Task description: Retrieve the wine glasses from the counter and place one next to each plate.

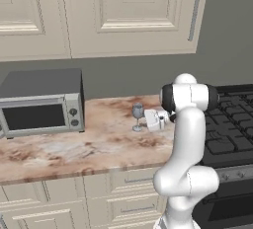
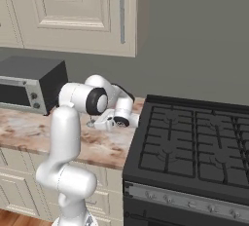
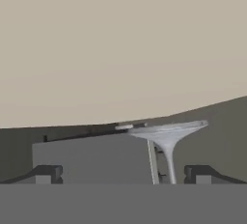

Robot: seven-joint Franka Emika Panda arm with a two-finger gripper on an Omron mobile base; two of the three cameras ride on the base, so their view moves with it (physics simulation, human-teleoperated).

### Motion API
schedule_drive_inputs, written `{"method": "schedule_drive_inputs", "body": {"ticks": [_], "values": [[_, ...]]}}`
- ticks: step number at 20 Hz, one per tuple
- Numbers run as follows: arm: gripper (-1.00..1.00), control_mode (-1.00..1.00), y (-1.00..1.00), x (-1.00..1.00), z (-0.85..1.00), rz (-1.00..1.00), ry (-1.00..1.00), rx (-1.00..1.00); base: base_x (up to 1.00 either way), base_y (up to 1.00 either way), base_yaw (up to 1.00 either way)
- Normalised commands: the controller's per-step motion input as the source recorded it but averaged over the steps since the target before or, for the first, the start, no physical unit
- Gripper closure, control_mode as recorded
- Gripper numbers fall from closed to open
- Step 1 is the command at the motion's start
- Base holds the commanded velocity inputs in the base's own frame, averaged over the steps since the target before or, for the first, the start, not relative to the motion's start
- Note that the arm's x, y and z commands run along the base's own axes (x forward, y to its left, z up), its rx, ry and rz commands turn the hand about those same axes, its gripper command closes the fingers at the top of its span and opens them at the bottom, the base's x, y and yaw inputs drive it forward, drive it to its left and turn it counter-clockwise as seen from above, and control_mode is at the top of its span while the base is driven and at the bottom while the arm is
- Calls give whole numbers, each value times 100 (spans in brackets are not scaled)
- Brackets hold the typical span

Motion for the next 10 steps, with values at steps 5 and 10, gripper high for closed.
{"method": "schedule_drive_inputs", "body": {"ticks": [5, 10], "values": [[-100, -100, 3, 0, 0, 0, 5, 1, 0, 0, 0], [-100, -100, 9, -1, 0, 0, 0, 0, 0, 0, 0]]}}
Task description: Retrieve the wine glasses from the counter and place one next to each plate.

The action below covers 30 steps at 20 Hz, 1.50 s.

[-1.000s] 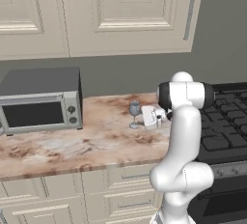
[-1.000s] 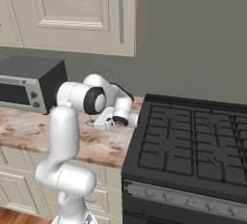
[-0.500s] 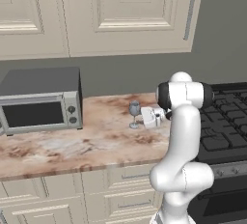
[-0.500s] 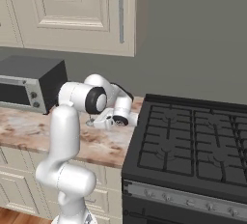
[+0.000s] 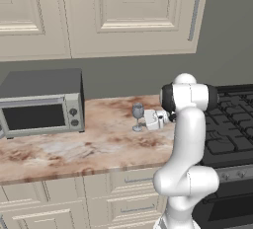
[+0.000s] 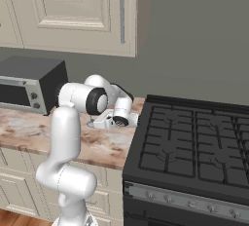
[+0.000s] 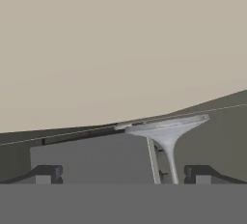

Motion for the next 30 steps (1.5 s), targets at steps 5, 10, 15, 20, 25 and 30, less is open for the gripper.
{"method": "schedule_drive_inputs", "body": {"ticks": [5, 10, 15, 20, 25, 30], "values": [[-100, -100, 9, -11, 0, 0, 0, 2, 0, 0, 0], [-100, -100, 9, -6, 0, 0, 1, 2, 0, 0, 0], [-100, -100, 8, 0, 0, -1, 7, 0, 0, 0, 0], [-100, -100, 0, 1, -2, -6, 3, 0, 0, 0, 0], [-100, -100, 8, 1, 0, -2, 0, 0, 0, 0, 0], [-100, -100, 4, 0, 0, 0, 0, 0, 0, 0, 0]]}}
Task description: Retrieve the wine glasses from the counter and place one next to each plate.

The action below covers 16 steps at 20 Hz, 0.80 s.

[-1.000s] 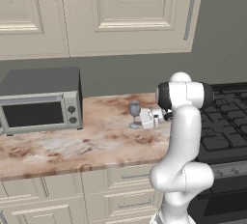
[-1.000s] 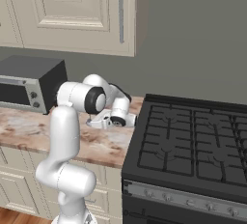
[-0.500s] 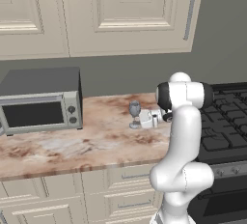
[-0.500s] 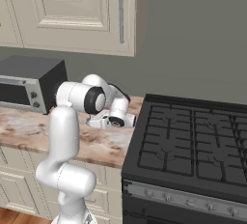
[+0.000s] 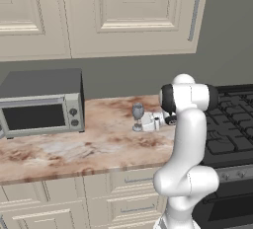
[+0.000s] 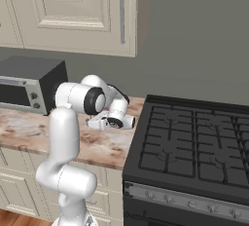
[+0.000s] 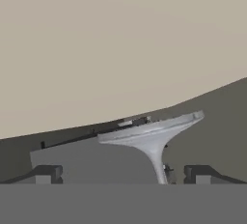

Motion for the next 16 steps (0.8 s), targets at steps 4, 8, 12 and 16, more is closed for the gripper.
{"method": "schedule_drive_inputs", "body": {"ticks": [4, 8, 12, 16], "values": [[100, -100, 0, 0, 0, 0, 0, 0, 0, 0, 0], [100, -100, 0, 0, 1, 0, 0, 1, 0, 0, 0], [100, -100, 0, 0, 7, 0, 0, 0, 0, 0, 0], [100, -100, 0, -18, 24, 0, -4, 0, 0, 0, 0]]}}
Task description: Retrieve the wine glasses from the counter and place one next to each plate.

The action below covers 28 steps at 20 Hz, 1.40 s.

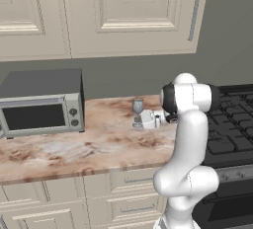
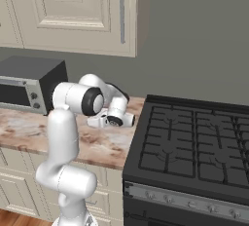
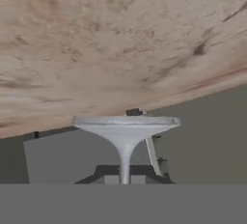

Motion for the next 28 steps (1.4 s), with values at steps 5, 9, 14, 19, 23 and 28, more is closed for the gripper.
{"method": "schedule_drive_inputs", "body": {"ticks": [5, 9, 14, 19, 23, 28], "values": [[100, -100, 0, -68, 78, 0, -22, 0, 0, 0, 0], [100, -100, 0, -82, 87, 0, -18, 0, 0, 0, 0], [100, -100, -1, -97, 89, 0, -7, 0, 0, 0, 0], [100, -100, -12, -100, 89, 0, 0, 0, 0, 0, 0], [100, -100, -10, -98, 85, 0, -3, -2, 0, 0, 0], [100, -100, -1, -95, 70, 0, 0, -9, 0, 0, 0]]}}
